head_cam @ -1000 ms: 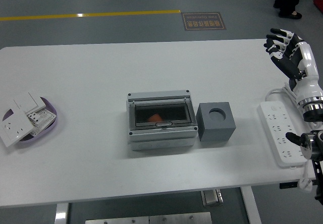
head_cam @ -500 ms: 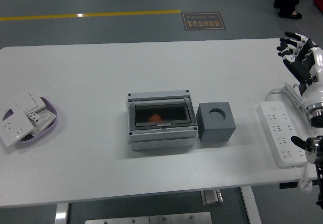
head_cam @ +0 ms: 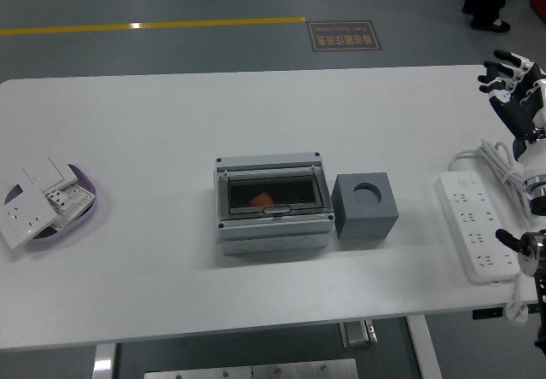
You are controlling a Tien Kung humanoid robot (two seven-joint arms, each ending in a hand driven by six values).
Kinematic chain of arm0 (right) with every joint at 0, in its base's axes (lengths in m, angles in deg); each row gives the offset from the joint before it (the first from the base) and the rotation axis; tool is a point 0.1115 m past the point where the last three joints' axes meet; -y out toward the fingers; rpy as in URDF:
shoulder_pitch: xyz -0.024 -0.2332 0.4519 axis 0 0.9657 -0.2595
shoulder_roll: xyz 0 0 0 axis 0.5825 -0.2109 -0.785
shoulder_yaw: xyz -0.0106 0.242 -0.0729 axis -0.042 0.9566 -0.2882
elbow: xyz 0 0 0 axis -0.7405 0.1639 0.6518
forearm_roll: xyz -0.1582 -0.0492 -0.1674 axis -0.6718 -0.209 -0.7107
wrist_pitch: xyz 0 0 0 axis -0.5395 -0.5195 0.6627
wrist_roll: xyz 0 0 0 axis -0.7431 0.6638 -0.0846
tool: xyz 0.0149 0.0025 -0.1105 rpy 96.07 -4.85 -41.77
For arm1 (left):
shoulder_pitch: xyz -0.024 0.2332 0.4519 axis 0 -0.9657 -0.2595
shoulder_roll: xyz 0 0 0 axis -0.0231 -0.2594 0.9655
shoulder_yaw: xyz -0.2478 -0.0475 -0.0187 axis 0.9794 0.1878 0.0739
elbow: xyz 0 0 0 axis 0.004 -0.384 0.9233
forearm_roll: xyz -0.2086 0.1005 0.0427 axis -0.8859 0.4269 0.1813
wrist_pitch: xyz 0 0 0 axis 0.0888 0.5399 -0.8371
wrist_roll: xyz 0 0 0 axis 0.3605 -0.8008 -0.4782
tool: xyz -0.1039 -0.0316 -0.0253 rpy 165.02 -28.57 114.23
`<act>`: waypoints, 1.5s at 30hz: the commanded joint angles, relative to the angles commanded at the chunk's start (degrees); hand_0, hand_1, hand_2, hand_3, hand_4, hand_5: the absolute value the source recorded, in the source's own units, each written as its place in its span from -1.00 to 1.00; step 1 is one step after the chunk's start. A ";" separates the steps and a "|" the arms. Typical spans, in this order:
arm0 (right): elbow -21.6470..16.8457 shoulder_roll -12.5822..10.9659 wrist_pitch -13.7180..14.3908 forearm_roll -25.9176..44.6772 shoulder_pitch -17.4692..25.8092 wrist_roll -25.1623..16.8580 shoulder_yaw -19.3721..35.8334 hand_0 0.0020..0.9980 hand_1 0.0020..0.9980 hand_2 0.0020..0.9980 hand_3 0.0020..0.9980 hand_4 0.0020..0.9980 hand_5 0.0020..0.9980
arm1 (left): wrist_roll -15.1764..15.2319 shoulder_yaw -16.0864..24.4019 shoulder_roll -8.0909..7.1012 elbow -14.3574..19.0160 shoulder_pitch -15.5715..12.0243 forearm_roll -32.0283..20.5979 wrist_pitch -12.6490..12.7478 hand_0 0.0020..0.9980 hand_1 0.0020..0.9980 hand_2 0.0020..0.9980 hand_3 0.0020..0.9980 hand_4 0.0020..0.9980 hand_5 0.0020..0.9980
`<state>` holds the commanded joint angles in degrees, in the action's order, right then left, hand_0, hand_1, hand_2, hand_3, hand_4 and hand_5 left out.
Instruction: Pick up the cylinder from the cube,place it in the box,flap close box
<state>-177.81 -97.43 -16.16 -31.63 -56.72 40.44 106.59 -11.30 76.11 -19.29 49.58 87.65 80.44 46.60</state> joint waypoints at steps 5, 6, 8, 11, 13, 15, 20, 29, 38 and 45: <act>-0.13 0.04 0.09 0.01 -0.16 -0.13 0.33 0.20 0.21 0.33 0.36 0.21 -0.38 | 0.01 0.04 -0.01 0.00 0.16 0.04 0.01 0.27 0.32 0.17 0.33 0.44 -0.28; -0.14 0.02 0.10 0.04 -0.20 -0.14 0.35 0.20 0.21 0.33 0.36 0.20 -0.39 | 0.00 0.05 -0.02 0.00 0.19 0.07 0.01 0.27 0.32 0.17 0.33 0.44 -0.27; -0.12 -0.02 0.12 0.12 -0.18 -0.15 0.39 0.20 0.21 0.33 0.36 0.20 -0.39 | 0.02 0.05 -0.05 0.00 0.25 0.08 0.00 0.27 0.32 0.17 0.33 0.44 -0.27; -0.07 -0.07 0.12 0.26 -0.12 -0.19 0.43 0.19 0.21 0.33 0.36 0.20 -0.39 | 0.07 -0.01 -0.06 0.00 0.27 0.02 -0.01 0.27 0.32 0.17 0.33 0.44 -0.28; -0.06 -0.13 0.13 0.35 -0.08 -0.23 0.41 0.19 0.21 0.33 0.36 0.20 -0.39 | 0.05 0.00 -0.01 0.00 0.24 0.06 -0.03 0.27 0.32 0.17 0.33 0.44 -0.28; -0.03 -0.17 0.13 0.46 -0.03 -0.29 0.39 0.19 0.21 0.33 0.36 0.20 -0.39 | 0.05 -0.03 0.06 0.00 0.24 0.07 -0.05 0.27 0.32 0.17 0.33 0.44 -0.28; -0.02 -0.20 0.13 0.56 0.00 -0.39 0.28 0.19 0.21 0.33 0.36 0.20 -0.39 | 0.06 -0.05 0.17 0.00 0.29 0.11 -0.08 0.27 0.32 0.17 0.33 0.44 -0.28; -0.05 -0.46 0.19 1.01 0.01 -0.80 0.21 0.19 0.21 0.33 0.36 0.19 -0.39 | 0.08 0.17 0.23 0.00 0.67 0.56 -0.16 0.26 0.32 0.17 0.33 0.44 -0.28; 0.31 -0.37 0.29 1.34 -0.08 -1.36 -0.31 0.19 0.20 0.33 0.36 0.19 -0.39 | 0.04 0.20 0.46 0.00 1.09 0.86 -0.27 0.26 0.32 0.17 0.33 0.44 -0.28; 0.32 -0.34 0.45 1.18 -0.23 -1.49 -0.04 0.18 0.20 0.32 0.36 0.19 -0.39 | -0.23 0.60 0.09 0.00 1.25 1.30 -0.22 0.26 0.32 0.17 0.33 0.44 -0.28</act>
<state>-177.49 -97.76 -15.71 -30.45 -56.95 38.95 106.55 -11.53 76.71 -19.20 49.58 88.90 81.74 46.37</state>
